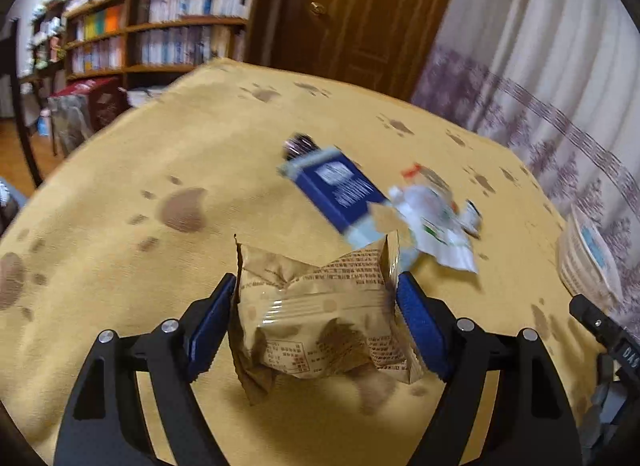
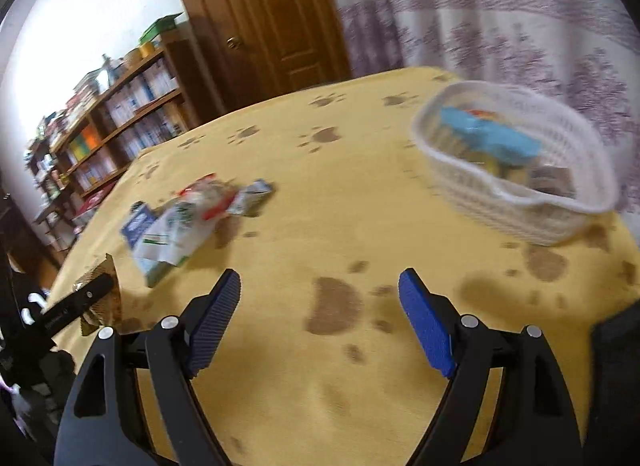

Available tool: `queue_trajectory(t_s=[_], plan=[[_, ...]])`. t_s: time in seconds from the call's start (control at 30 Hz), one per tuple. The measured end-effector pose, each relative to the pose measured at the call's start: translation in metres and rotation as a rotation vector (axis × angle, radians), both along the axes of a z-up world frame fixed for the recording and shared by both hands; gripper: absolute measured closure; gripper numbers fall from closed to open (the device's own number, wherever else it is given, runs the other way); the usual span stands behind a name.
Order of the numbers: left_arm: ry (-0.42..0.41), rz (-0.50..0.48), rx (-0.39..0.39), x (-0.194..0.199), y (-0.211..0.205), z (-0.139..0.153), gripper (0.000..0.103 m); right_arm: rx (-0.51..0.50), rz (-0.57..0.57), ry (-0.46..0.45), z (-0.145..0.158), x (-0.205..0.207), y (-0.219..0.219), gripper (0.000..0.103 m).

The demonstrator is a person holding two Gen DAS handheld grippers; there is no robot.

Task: Organize snacks
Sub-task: 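Grasp the white green-print bag with the right tool while the left tool holds the bread packet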

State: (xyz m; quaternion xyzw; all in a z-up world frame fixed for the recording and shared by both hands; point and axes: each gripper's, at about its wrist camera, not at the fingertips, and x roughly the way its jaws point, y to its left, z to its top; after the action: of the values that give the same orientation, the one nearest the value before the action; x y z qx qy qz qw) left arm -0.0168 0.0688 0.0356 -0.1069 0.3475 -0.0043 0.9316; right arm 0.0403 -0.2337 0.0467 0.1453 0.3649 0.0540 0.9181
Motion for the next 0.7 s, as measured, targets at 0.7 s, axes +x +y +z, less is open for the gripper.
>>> queue_trajectory(t_s=[0.7], plan=[[-0.02, 0.061, -0.024, -0.006, 0.018, -0.002, 0.024, 0.228, 0.209, 0.195, -0.004, 0.117, 0.104, 0.02]])
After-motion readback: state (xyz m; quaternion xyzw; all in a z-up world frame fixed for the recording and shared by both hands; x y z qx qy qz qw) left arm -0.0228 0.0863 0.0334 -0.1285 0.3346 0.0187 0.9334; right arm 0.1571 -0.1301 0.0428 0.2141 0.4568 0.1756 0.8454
